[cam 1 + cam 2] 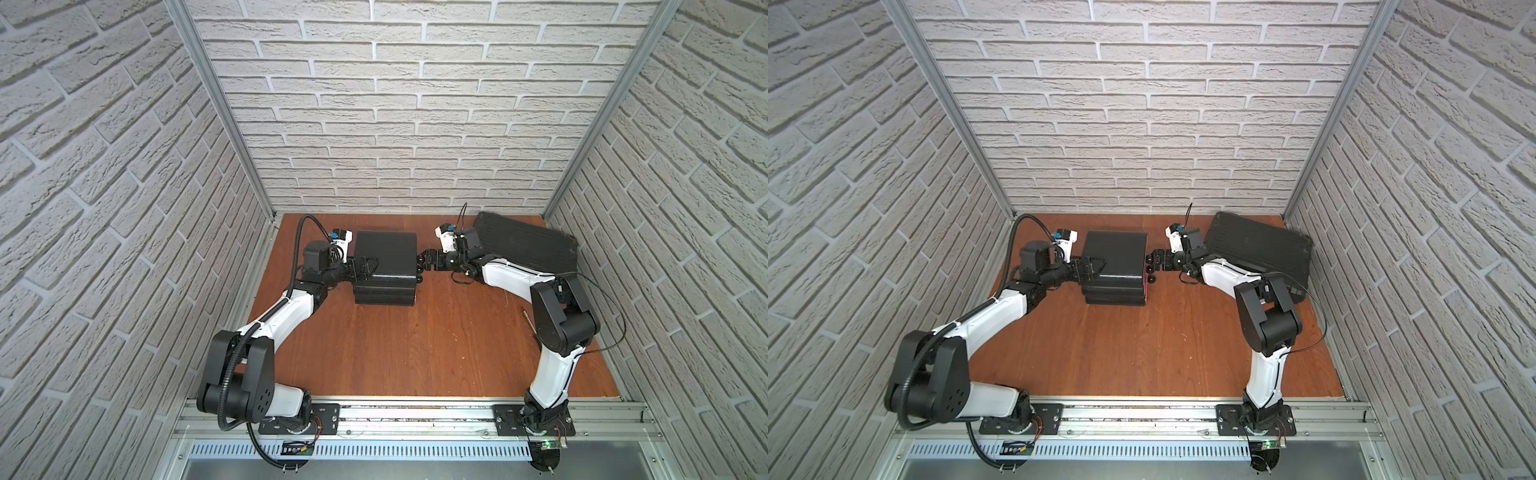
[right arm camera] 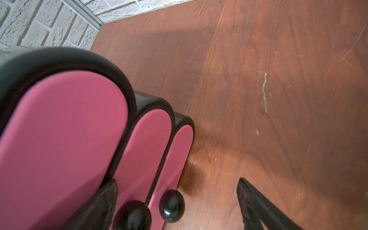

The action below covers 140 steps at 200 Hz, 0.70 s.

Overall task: Take the sponge out of the drawer
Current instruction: Adjust the storage box at the center of the board.

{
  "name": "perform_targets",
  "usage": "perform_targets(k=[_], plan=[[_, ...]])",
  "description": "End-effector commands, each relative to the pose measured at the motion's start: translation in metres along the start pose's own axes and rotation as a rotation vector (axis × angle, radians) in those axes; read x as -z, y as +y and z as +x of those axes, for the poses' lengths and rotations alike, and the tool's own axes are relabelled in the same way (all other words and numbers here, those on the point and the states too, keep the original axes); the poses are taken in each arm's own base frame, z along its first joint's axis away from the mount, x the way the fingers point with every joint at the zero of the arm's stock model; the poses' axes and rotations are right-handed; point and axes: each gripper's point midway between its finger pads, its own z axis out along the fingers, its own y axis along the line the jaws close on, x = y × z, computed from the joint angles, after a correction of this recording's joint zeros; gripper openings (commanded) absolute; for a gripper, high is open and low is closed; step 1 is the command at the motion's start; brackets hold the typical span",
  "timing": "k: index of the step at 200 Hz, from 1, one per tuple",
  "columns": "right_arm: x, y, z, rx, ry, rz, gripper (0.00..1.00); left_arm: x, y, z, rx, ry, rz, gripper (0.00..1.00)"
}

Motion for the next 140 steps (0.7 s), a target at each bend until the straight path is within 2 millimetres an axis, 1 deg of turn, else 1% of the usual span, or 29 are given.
perform_targets(k=[1,27,52,66,87,115,140], plan=[[0.004,0.066,0.01,0.072,0.025,-0.193,0.92,-0.012,-0.027,0.026,0.025,0.097,0.164,0.98],[0.006,0.077,0.015,0.097,0.034,-0.195,0.92,-0.016,-0.036,0.03,0.047,0.098,0.207,0.98],[0.01,0.071,0.011,0.127,0.024,-0.138,0.92,-0.016,-0.049,0.038,0.037,0.108,0.223,0.98],[0.012,0.073,0.007,0.137,0.018,-0.134,0.92,-0.013,-0.052,0.041,0.028,0.107,0.219,0.98],[0.016,0.074,0.003,0.148,0.005,-0.126,0.92,-0.005,-0.048,0.042,0.025,0.099,0.171,0.98],[0.021,0.071,-0.002,0.17,-0.007,-0.092,0.92,0.009,-0.044,0.036,0.001,0.075,0.104,0.98],[0.025,0.064,-0.005,0.181,-0.015,-0.043,0.93,0.024,-0.028,0.027,-0.008,0.051,-0.02,0.98]])
